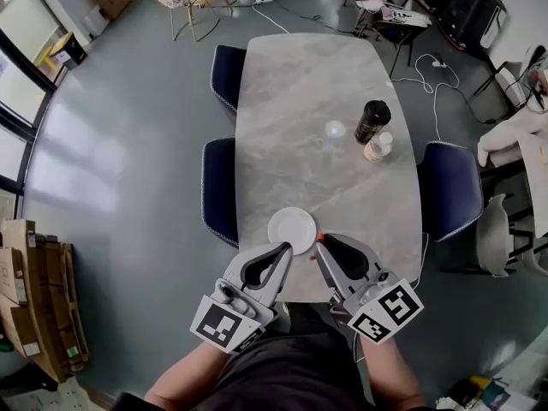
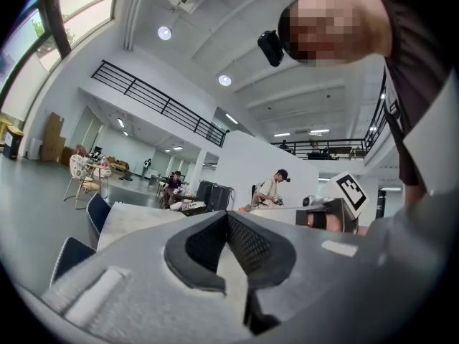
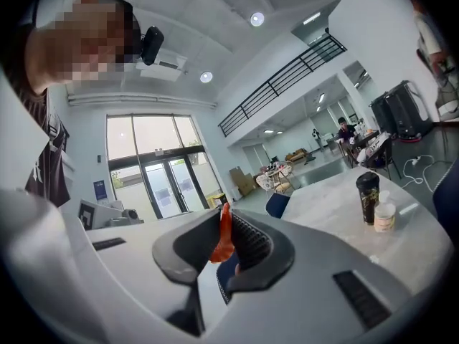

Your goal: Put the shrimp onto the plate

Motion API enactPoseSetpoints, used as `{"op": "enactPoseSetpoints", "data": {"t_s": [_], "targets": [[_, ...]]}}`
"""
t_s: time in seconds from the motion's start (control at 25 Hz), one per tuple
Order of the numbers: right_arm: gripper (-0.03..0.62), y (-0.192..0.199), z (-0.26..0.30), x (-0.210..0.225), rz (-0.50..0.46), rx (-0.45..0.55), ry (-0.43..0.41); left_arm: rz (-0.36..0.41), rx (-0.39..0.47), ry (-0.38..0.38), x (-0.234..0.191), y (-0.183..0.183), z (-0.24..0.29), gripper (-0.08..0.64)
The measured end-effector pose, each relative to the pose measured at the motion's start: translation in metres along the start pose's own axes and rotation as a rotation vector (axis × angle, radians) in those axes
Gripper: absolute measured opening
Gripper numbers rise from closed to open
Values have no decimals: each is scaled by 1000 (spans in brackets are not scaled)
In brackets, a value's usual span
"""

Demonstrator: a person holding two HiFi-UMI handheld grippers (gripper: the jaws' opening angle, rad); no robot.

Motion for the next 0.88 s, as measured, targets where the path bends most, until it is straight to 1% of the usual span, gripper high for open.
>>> {"op": "enactPoseSetpoints", "data": {"t_s": [0.2,0.4,0.56,0.68,0.88], "targets": [[51,26,33,34,-3,-78,2,-28,-32,-31,-28,24,22,8],[51,74,68,60,-20,-189,28,-56,-63,-46,-56,56,37,8],[51,117,91,84,-22,-285,71,-77,-84,-39,-73,82,51,8],[51,149,108,98,-49,-350,103,-84,-109,-32,-82,103,57,8],[51,192,131,113,-124,-446,161,-89,-138,-31,-98,134,59,8]]}}
Point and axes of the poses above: the fingertips, and each gripper's own axes: z forward along the fingers, x to its right, y out of its underside, the point moved 2 cm from there along -z, backward along the fingers, and after that the axes turned 13 degrees about -x, right-handed, at the moved point
